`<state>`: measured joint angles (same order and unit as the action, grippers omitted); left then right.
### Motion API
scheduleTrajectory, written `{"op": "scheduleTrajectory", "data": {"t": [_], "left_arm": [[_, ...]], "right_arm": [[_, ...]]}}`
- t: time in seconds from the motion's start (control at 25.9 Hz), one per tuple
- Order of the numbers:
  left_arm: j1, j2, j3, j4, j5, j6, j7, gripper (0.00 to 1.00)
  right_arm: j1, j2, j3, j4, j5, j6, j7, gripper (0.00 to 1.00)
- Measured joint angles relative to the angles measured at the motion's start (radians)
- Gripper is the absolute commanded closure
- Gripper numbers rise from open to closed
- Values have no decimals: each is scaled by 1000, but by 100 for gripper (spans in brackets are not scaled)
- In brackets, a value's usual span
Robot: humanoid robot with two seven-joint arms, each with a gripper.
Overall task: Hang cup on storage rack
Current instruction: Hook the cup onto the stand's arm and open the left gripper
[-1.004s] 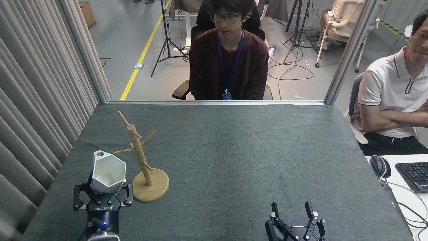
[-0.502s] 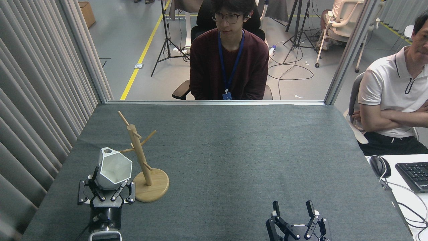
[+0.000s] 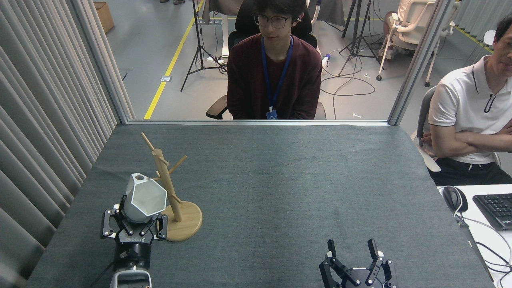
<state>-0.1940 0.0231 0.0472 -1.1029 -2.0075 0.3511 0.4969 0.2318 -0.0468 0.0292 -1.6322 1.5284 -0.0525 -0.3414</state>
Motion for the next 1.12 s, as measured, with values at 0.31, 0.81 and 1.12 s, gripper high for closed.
{"op": "scheduleTrajectory", "data": {"t": [0.31, 0.81, 1.12], "left_arm": [[-19, -5, 0, 32, -34, 0, 0, 49], [-18, -9, -5, 50, -92, -6, 1, 1], [16, -23, 0, 43, -89, -7, -2, 1]], "right_arm": [[1, 6, -28, 0, -8, -3, 0, 2], [5, 8, -31, 0, -8, -4, -3, 2], [5, 10, -31, 0, -8, -5, -3, 2]]}}
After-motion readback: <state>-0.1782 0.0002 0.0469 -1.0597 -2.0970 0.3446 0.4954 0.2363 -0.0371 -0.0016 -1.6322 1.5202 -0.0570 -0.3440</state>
